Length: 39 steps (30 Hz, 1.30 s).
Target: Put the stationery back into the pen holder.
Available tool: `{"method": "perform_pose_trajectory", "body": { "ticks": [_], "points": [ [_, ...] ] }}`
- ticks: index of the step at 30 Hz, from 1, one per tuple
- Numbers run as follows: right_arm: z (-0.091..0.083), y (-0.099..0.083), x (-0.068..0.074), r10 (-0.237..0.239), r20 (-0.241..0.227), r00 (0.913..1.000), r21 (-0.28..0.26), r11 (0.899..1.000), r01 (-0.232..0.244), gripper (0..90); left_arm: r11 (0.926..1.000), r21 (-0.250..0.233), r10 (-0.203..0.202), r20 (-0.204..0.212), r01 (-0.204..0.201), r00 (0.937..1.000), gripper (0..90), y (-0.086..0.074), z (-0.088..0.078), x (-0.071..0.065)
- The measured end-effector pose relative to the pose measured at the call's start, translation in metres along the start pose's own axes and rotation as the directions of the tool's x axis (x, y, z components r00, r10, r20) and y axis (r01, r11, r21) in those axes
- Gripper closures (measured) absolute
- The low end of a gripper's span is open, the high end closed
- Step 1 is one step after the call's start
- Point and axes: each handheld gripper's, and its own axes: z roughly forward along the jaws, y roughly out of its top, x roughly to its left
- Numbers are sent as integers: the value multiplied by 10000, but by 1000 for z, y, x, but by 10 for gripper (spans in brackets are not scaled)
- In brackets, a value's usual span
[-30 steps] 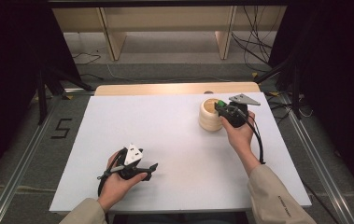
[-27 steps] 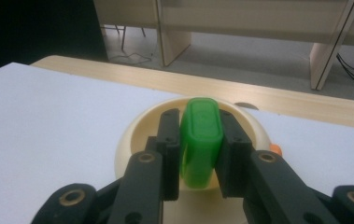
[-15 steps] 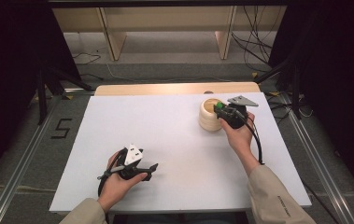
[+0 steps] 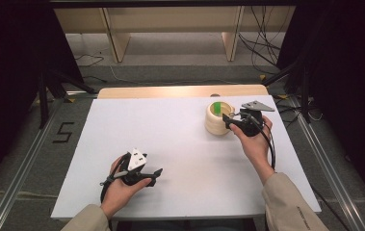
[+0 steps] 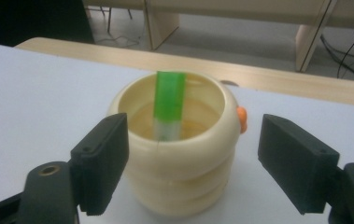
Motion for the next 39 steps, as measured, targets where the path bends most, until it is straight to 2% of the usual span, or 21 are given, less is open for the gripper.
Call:
{"method": "perform_pose_trajectory", "body": {
  "ticks": [8, 11, 19, 29, 36, 39],
  "points": [
    [-14, -8, -2, -90, -383, 9992, 230, 9997, 99, 234, 10000, 16, -3, 13, 2, 10000, 214, 0, 0, 0],
    [-22, -14, -3, -180, -679, 9975, 358, 9991, 205, 226, 10000, 20, 0, -6, 0, 10000, 214, 0, 0, 0],
    [-36, -25, 0, -272, -1105, 9935, 620, 9975, 342, 221, 10000, 33, -17, 10, 17, 10000, 214, -1, 0, 0],
    [-46, -40, 3, -492, -1360, 9895, 908, 9939, 619, 218, 10000, 34, -27, -4, 27, 10000, 214, -1, 0, 0],
    [-54, -50, 5, -478, -1625, 9855, 1113, 9916, 664, 219, 10000, 44, -41, 9, 41, 10000, 214, -1, 0, 0],
    [-60, -56, 6, -429, -1910, 9806, 1171, 9909, 661, 217, 9999, 9, -103, 20, 103, 9999, 214, -2, -1, 1]
  ]
}}
